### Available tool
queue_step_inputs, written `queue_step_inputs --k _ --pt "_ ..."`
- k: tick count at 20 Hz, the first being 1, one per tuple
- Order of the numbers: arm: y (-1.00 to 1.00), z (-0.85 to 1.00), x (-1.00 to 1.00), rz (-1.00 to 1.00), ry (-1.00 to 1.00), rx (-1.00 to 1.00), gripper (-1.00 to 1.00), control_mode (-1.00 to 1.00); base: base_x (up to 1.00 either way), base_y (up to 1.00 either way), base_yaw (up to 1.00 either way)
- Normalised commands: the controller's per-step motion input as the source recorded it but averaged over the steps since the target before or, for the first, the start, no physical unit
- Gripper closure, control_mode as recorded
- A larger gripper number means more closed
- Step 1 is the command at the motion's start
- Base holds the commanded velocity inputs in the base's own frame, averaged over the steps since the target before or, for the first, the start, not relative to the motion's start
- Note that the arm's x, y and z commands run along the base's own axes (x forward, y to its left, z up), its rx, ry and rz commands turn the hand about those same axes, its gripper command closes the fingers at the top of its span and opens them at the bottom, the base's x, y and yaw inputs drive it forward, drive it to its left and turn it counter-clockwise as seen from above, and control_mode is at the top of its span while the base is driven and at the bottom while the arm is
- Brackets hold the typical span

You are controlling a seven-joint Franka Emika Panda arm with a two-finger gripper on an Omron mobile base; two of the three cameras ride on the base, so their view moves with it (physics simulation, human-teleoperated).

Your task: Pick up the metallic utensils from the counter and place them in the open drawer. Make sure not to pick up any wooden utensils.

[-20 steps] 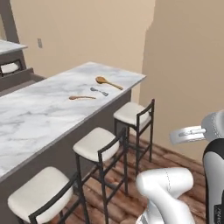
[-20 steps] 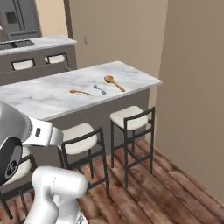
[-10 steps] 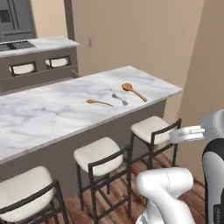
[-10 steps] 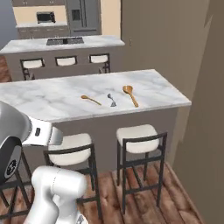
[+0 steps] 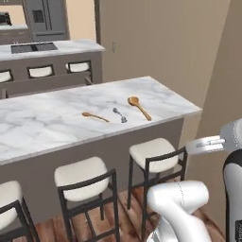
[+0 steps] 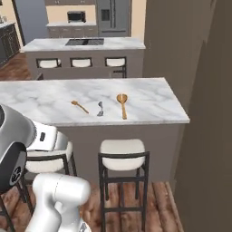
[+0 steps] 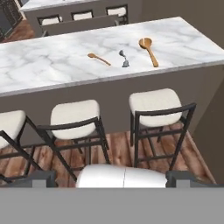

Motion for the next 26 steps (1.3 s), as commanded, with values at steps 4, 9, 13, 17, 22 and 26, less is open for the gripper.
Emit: queue_step_inputs --k 4,9,13,17,22,26 --pt "0.00 0.00 0.00 0.00 0.00 0.00 -1.00 1.00 0.55 -0.26 0.18" --pt "0.00 0.00 0.00 0.00 0.00 0.00 -1.00 1.00 0.53 -0.15 0.24" --pt "0.00 0.00 0.00 0.00 0.00 0.00 -1.00 1.00 0.67 0.00 0.21" --pt "0.00 0.00 0.00 0.00 0.00 0.00 -1.00 1.00 0.45 -0.30 0.35" --pt "0.00 0.00 0.00 0.00 0.00 0.00 -1.00 1.00 0.59 -0.20 0.28" --pt "0.00 0.00 0.00 0.00 0.00 0.00 -1.00 1.00 0.77 -0.25 0.14"
